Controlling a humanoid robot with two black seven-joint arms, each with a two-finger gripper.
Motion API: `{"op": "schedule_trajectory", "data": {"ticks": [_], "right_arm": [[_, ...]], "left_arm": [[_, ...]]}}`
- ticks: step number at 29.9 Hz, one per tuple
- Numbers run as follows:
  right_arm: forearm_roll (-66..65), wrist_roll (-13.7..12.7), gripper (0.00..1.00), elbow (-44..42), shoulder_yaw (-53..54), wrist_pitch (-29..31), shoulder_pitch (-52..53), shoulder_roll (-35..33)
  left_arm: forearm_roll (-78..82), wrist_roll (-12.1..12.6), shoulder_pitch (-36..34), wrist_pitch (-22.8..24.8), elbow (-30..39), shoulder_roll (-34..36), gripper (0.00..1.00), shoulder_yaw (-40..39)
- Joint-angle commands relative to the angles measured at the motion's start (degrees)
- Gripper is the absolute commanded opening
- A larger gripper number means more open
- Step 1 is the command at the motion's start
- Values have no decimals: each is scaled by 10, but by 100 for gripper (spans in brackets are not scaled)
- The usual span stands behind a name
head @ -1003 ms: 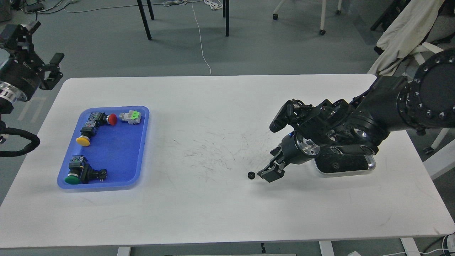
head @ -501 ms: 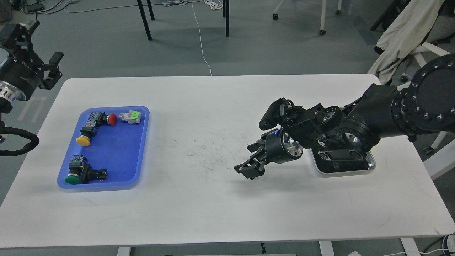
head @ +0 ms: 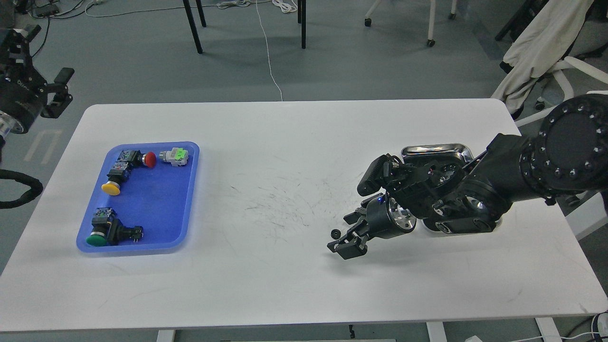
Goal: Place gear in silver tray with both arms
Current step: 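Close the right gripper fingers around the black gear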
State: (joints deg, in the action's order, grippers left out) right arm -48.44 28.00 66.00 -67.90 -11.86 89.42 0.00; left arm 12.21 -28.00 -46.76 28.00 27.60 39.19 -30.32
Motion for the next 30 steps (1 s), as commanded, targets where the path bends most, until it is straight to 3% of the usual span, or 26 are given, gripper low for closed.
{"op": "schedule_trajectory", "data": {"ticks": [1, 13, 30], "right_arm": [[1, 0, 83, -8, -1, -2, -14, 0], [7, 0, 64, -61, 5, -5, -47, 0], [8, 0, 61, -63, 9, -11, -50, 0]], "left_arm": [[0, 0, 0, 0, 0, 4, 98, 0], [0, 0, 1, 0, 0, 13, 99, -1], [-7, 0, 1, 0, -2, 14, 99, -1]]}}
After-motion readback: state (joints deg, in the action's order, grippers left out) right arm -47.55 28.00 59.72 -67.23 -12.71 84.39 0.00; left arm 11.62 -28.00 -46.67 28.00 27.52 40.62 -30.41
